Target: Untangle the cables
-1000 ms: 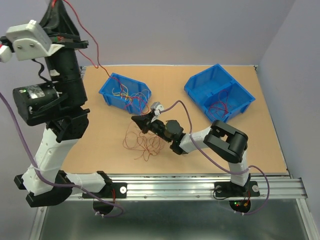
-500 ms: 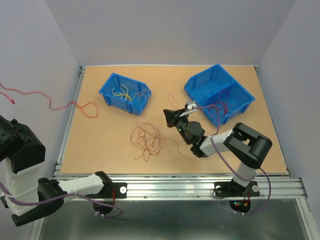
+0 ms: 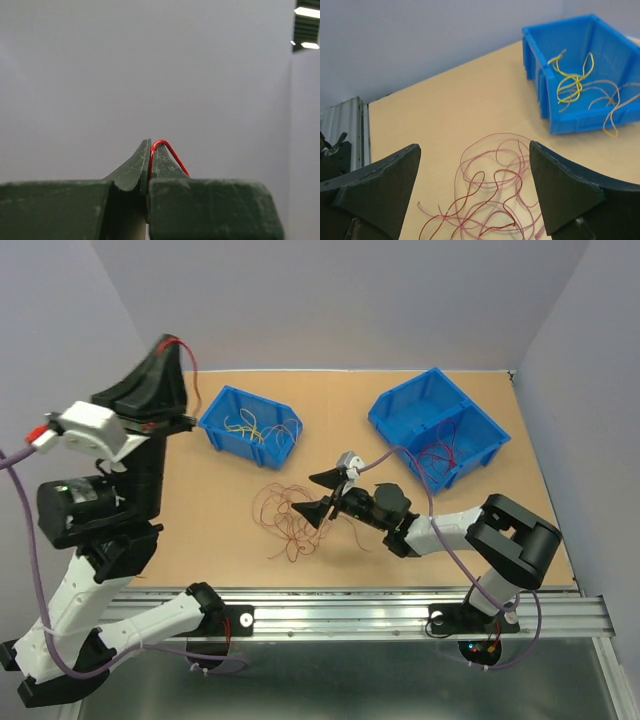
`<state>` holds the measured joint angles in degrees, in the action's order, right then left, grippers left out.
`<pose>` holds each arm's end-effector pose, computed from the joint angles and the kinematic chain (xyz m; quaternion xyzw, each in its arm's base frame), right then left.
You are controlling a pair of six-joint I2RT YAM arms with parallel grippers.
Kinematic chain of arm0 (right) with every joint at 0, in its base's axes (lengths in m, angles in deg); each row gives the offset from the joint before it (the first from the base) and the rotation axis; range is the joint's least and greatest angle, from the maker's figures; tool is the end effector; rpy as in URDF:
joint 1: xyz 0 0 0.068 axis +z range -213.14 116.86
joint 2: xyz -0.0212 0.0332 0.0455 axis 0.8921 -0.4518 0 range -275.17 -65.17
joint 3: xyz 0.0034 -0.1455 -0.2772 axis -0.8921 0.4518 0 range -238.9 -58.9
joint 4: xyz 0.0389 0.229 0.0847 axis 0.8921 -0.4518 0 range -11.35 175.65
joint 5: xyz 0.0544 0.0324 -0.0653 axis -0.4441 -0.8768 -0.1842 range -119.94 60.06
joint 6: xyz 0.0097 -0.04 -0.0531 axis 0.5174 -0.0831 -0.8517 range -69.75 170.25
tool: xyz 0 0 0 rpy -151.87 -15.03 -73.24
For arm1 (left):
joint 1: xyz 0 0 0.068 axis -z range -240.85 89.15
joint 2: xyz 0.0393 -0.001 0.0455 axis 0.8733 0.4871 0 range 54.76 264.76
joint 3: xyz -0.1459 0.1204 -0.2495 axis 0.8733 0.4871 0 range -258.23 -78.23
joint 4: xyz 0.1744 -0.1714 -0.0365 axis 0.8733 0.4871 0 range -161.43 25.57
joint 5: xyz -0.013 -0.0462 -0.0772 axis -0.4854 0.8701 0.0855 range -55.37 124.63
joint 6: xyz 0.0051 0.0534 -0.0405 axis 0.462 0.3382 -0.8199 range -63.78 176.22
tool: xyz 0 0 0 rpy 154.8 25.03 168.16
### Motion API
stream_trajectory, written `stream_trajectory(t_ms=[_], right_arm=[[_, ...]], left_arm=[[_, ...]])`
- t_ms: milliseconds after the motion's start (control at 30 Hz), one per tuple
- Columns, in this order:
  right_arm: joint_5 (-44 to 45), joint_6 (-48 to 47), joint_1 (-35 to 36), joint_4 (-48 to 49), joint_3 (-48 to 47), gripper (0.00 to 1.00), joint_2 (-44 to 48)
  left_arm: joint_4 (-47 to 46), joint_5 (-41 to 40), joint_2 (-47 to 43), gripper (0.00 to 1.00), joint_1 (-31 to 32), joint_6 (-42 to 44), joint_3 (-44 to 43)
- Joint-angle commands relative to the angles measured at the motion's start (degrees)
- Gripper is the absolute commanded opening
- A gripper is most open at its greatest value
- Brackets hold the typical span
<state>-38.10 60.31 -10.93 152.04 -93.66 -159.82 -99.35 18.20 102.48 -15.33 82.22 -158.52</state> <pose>0.2012 0.2719 0.2636 -0.2883 0.6007 0.4253 0.6125 0.0372 -0.0162 0.6229 0.0352 0.2853 -0.1264 0.9494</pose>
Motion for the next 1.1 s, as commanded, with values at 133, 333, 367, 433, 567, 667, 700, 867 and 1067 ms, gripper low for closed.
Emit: stream_trajectory(t_ms=[133,333,367,433,567,667,700,867,1067], right_arm=[[-5.81,-2.86,0.97,1.28,0.58,0.96,6.50],[-5.72,-3.73,1.32,1.72,-5.22,0.96,3.96],[-6.59,-3.91,1.32,2.16,-7.40,0.96,2.21],[-9.65,-3.48,1.32,2.16,-9.61,0.94,0.18],[-10.12,-1.72,1.67,3.39,-13.13,0.51,-3.60],[-8.80,-1.37,1.85,4.10,-12.70,0.15,-3.96],[-8.63,-1.28,1.93,4.01,-12.44,0.05,-3.44],[-9.15,-0.57,2.02,2.61,-9.45,0.38,-0.80],[-12.40,-0.66,2.02,-5.73,-8.75,0.05,3.06]], left_arm=[[7.26,20.94,-2.99,0.00,-0.17,-9.30,8.74],[9.73,30.92,-4.48,0.00,-0.17,-9.38,17.09],[8.95,31.88,-5.00,0.00,-0.17,-9.74,18.14],[8.33,34.25,-5.45,0.00,-0.17,-10.44,20.78],[8.06,33.39,-6.41,0.00,-0.17,-10.80,23.77],[7.01,30.50,-7.55,0.00,-0.17,-9.22,26.50],[6.66,29.53,-7.99,0.00,-0.17,-8.69,27.89],[2.80,14.53,-8.18,0.00,-0.16,-6.66,30.72],[0.24,1.05,-6.24,0.00,-0.43,-7.71,30.89]])
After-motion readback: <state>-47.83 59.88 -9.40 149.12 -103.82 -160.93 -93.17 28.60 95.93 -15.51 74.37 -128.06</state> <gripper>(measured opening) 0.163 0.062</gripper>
